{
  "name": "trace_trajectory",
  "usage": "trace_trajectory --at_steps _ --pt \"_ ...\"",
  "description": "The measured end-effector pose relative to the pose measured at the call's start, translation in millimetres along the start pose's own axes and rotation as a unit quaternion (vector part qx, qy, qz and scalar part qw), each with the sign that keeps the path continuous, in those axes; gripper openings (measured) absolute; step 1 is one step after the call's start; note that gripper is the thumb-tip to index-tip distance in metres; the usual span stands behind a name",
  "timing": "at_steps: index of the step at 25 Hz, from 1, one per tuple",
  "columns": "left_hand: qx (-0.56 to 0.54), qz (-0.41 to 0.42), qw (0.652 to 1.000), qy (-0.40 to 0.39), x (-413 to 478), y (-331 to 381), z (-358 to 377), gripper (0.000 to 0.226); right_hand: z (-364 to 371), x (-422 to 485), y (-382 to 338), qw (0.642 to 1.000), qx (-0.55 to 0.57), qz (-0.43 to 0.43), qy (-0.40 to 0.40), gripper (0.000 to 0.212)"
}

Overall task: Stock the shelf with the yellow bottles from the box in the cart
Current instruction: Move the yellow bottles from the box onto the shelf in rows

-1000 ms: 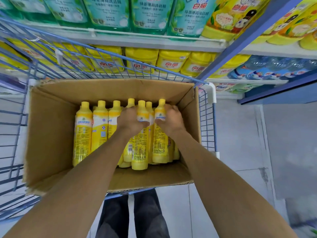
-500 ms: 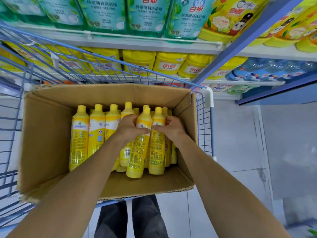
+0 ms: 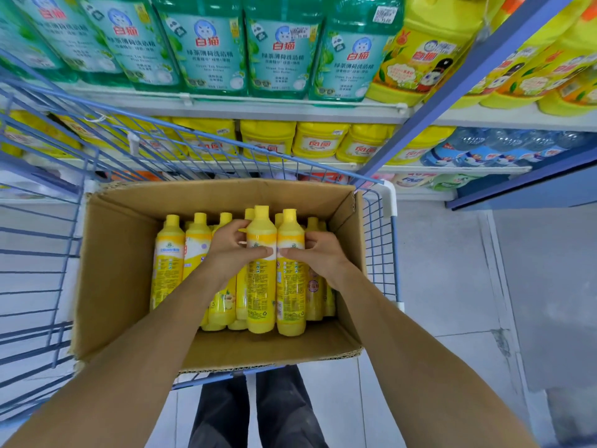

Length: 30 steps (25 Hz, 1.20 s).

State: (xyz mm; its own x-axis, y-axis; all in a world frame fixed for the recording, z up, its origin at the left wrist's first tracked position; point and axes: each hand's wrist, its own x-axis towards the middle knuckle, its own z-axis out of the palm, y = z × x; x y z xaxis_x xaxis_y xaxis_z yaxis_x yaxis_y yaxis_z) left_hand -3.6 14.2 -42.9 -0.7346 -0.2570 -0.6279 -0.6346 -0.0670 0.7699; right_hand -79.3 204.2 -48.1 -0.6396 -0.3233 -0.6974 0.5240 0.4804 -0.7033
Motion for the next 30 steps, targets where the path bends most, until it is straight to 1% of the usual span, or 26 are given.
trace_trajectory --at_steps 4,7,12,17,19,22,26,30 --pt "0.001 0.060 0.998 0.023 -27.2 60.6 -26.2 0.067 -4.4 -26.8 -51.4 0.995 0.028 -0.092 -0.016 0.039" --pt "-0.007 0.121 0.992 0.043 -60.9 132.2 -50.5 0.067 -10.5 -52.0 -121.7 0.985 0.022 -0.169 -0.017 0.042" --pt "-0.005 0.234 0.969 0.084 -123.7 249.4 -96.8 0.072 -16.3 -111.8 -253.7 0.951 0.000 -0.308 -0.015 0.047" --pt "-0.018 0.345 0.931 0.120 -167.1 335.1 -139.0 0.068 -9.4 -159.3 -358.5 0.911 0.011 -0.412 -0.003 0.037" --pt "-0.021 0.377 0.918 0.124 -178.4 363.7 -154.3 0.066 -4.1 -174.5 -393.4 0.898 0.011 -0.440 0.002 0.037" --pt "-0.023 0.427 0.895 0.129 -191.0 406.6 -181.8 0.071 6.1 -191.9 -443.7 0.877 0.016 -0.480 0.018 0.036" --pt "-0.022 0.465 0.877 0.121 -199.3 461.5 -223.4 0.068 24.0 -211.1 -507.9 0.857 0.015 -0.512 0.061 0.051" --pt "-0.015 0.504 0.856 0.111 -200.9 501.7 -249.2 0.068 35.4 -213.8 -549.6 0.841 0.039 -0.534 0.078 0.053"
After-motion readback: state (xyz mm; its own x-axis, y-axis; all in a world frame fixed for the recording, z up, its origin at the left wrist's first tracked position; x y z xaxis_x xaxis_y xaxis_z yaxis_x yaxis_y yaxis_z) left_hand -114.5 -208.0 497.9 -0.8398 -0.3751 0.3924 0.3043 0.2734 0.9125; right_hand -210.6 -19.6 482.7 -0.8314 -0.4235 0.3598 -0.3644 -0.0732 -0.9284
